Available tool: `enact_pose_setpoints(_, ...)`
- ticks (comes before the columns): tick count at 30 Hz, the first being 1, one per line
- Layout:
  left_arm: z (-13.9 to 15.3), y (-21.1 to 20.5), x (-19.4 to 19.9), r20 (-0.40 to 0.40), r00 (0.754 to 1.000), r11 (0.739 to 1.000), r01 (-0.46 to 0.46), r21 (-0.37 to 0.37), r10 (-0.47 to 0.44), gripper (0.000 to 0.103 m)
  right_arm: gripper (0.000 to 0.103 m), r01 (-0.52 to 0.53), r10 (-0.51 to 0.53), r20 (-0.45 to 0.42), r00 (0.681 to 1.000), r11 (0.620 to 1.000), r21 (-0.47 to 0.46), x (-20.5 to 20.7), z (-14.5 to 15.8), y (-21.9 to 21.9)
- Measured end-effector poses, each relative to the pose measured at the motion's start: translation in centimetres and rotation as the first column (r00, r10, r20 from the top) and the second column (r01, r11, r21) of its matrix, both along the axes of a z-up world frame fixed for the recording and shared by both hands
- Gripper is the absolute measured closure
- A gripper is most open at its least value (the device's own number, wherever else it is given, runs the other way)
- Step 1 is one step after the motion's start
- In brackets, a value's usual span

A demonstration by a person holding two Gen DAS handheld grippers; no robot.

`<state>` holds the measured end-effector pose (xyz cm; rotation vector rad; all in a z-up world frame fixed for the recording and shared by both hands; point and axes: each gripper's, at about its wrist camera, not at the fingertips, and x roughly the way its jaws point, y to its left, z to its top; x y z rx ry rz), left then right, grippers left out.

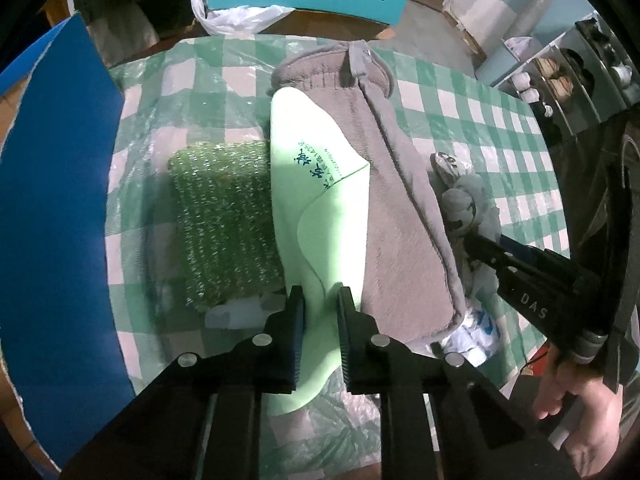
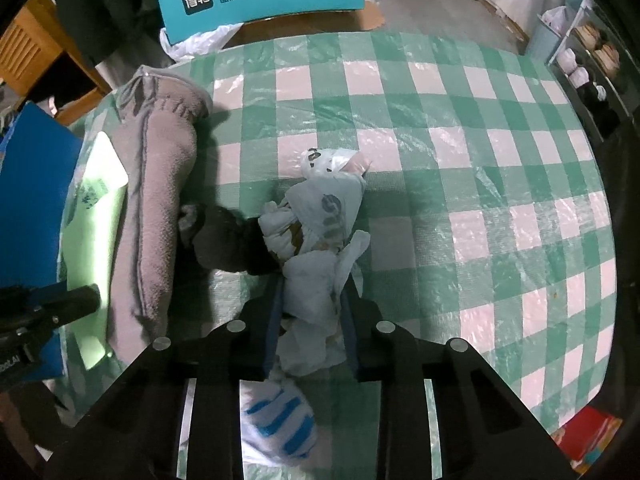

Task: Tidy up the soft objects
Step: 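Close the left gripper on the green card while the right gripper grasps the white tissues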

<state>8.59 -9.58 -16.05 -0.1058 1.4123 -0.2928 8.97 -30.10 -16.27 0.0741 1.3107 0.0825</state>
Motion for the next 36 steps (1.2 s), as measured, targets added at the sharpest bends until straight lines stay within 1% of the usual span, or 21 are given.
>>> enact_pose_setpoints(1,0.1,0.2,-0.1,-0.001,1.0,1.0,-0.003,-0.004,0.003,0.091,0.079,-0.002,0.002,0.005,1.0,1.0,-0.001,-0.1,0.2,0.0)
enact_pose_setpoints(4,0.4,1.0,-0.4,0.002,1.0,1.0,-0.009,-0.005,0.009,0.092,0.08,-0.009,0.009,0.023,1.0,1.0,0.005,-0.4,1.0,0.1)
enact_pose_setpoints(5,0.5,1.1,-0.5,0.006,1.0,1.0,-0.008,0.0,0.008,0.093,0.083,-0.012,0.012,0.029,1.0,1.0,0.007,-0.4,1.1,0.3)
enact_pose_setpoints(6,0.5,1.2,-0.5,0.009,1.0,1.0,-0.01,0.007,0.01,0.093,0.084,-0.018,0.018,0.035,0.999,1.0,0.011,-0.4,1.4,0.4)
enact_pose_setpoints(11,0.8,1.8,-0.6,0.015,0.999,0.999,-0.031,0.022,0.03,0.091,0.084,-0.017,0.016,0.046,0.999,1.0,0.026,-0.8,2.0,0.6)
enact_pose_setpoints(12,0.7,1.8,-0.7,0.011,0.999,0.999,-0.034,0.023,0.034,0.083,0.084,-0.012,0.011,0.043,0.999,1.0,0.027,-0.8,2.0,0.5)
enact_pose_setpoints(13,0.7,1.8,-0.6,0.007,0.999,0.999,-0.042,0.027,0.042,0.067,0.084,-0.005,0.004,0.04,0.999,1.0,0.03,-0.9,1.9,0.3)
enact_pose_setpoints(15,0.8,1.6,-0.6,0.027,0.998,0.998,-0.058,0.037,0.057,0.047,0.076,0.012,-0.013,0.029,0.999,0.999,0.034,-0.9,1.6,0.1)
enact_pose_setpoints(16,1.0,1.7,-0.7,0.04,0.997,0.997,-0.063,0.041,0.061,0.044,0.07,0.021,-0.022,0.025,0.999,0.999,0.038,-0.9,1.5,-0.1)
enact_pose_setpoints(17,1.1,1.6,-0.6,0.046,0.997,0.997,-0.062,0.045,0.06,0.043,0.065,0.032,-0.033,0.022,0.999,0.999,0.043,-0.9,1.4,-0.4)
enact_pose_setpoints(18,1.1,1.4,-0.5,0.044,0.997,0.997,-0.058,0.046,0.056,0.042,0.063,0.044,-0.045,0.021,0.999,0.998,0.05,-1.0,1.4,-0.7)
enact_pose_setpoints(20,1.0,0.9,-0.2,0.036,0.998,0.997,-0.048,0.057,0.046,0.036,0.052,0.059,-0.06,0.017,0.998,0.996,0.069,-0.9,1.3,-1.2)
enact_pose_setpoints(21,0.9,0.6,0.0,0.038,0.998,0.997,-0.048,0.067,0.045,0.034,0.051,0.063,-0.065,0.019,0.998,0.995,0.074,-0.9,1.3,-1.3)
enact_pose_setpoints(25,0.1,-0.1,0.6,0.022,0.999,0.996,-0.044,0.079,0.042,0.033,0.048,0.066,-0.067,0.02,0.998,0.996,0.067,-0.5,1.0,-1.2)
enact_pose_setpoints(30,-1.0,-0.7,1.1,0.001,1.0,0.995,-0.028,0.096,0.028,0.033,0.047,0.052,-0.053,0.014,0.999,0.998,0.042,0.1,0.2,-0.7)
enact_pose_setpoints(33,-1.4,-0.8,1.4,-0.006,1.0,0.997,-0.024,0.069,0.024,0.033,0.047,0.047,-0.047,0.001,0.999,0.999,0.024,0.6,-0.6,-0.6)
enact_pose_setpoints(36,-1.5,-0.6,1.5,-0.006,1.0,0.999,-0.026,0.026,0.026,0.035,0.047,0.049,-0.049,-0.012,0.999,0.999,0.014,0.9,-1.3,-0.6)
